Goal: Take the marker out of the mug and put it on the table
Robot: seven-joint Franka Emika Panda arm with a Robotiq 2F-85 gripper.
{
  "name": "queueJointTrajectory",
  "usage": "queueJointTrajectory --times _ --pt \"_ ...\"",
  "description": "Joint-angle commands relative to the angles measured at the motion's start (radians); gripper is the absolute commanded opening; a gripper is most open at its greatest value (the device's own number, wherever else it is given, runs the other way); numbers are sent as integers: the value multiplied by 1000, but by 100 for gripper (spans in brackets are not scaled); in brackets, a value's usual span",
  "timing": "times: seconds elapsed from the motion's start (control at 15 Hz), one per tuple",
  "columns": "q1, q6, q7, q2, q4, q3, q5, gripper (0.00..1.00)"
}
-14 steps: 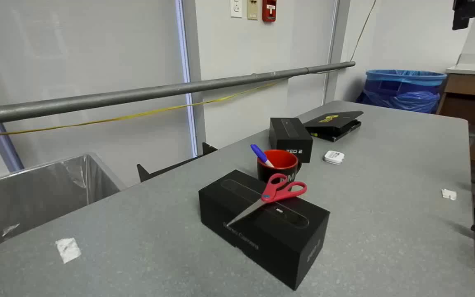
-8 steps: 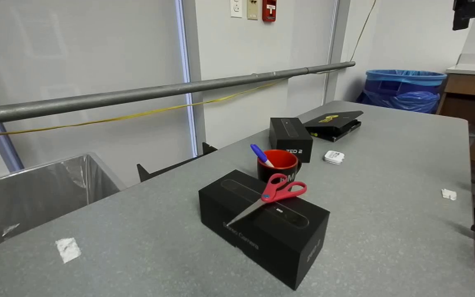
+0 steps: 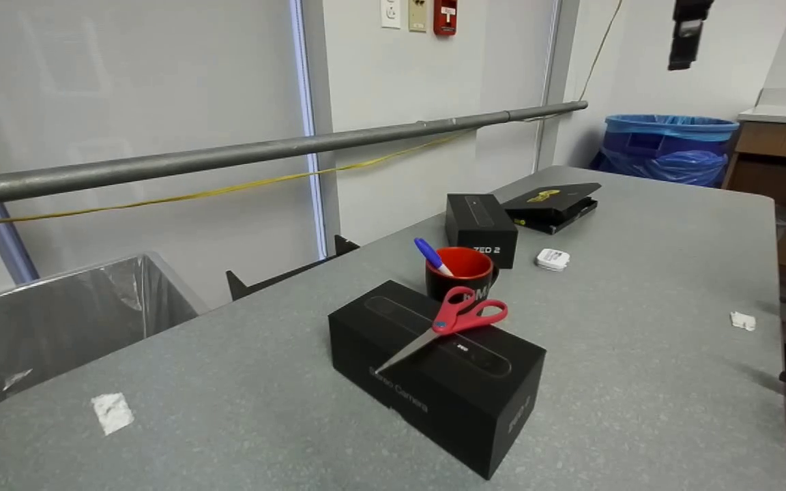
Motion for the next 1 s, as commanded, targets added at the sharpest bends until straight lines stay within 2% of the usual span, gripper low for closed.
queueJointTrajectory --times 0.0,0.2,0.27,0.4,0.73,0.93 --pt "55 127 131 172 102 105 31 100" --pt "81 175 242 265 176 171 22 100" --pt "69 165 191 197 105 159 8 100" --pt "77 166 205 226 120 173 8 100" --pt "70 166 200 217 117 162 8 100" --pt "93 164 233 348 220 202 -85 100"
